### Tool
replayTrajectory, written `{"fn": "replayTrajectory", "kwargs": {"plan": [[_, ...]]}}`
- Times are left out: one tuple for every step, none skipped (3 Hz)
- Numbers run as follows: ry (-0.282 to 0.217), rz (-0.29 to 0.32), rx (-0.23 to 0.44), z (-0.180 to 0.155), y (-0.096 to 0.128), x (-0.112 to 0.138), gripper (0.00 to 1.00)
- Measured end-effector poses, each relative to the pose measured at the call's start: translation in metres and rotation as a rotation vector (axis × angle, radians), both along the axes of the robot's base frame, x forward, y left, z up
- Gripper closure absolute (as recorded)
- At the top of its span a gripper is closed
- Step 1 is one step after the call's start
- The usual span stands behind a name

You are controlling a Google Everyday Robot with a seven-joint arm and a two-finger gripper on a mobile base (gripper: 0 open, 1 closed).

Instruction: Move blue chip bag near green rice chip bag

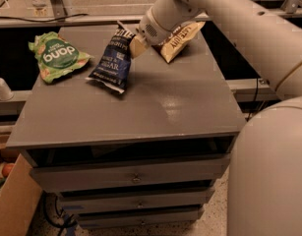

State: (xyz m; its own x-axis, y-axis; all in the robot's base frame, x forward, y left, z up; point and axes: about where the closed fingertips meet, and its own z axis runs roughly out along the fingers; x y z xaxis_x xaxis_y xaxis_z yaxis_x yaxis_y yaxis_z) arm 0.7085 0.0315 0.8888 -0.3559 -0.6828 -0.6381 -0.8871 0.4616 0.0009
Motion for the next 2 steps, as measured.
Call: {"fn": "replayTrajectory", "kwargs": {"plan": [[0.019, 0.024, 0.015, -0.007, 0.026, 0.006, 1.00], [0.027, 0.069, 0.044, -0.002, 0.056, 0.004, 1.00]]}}
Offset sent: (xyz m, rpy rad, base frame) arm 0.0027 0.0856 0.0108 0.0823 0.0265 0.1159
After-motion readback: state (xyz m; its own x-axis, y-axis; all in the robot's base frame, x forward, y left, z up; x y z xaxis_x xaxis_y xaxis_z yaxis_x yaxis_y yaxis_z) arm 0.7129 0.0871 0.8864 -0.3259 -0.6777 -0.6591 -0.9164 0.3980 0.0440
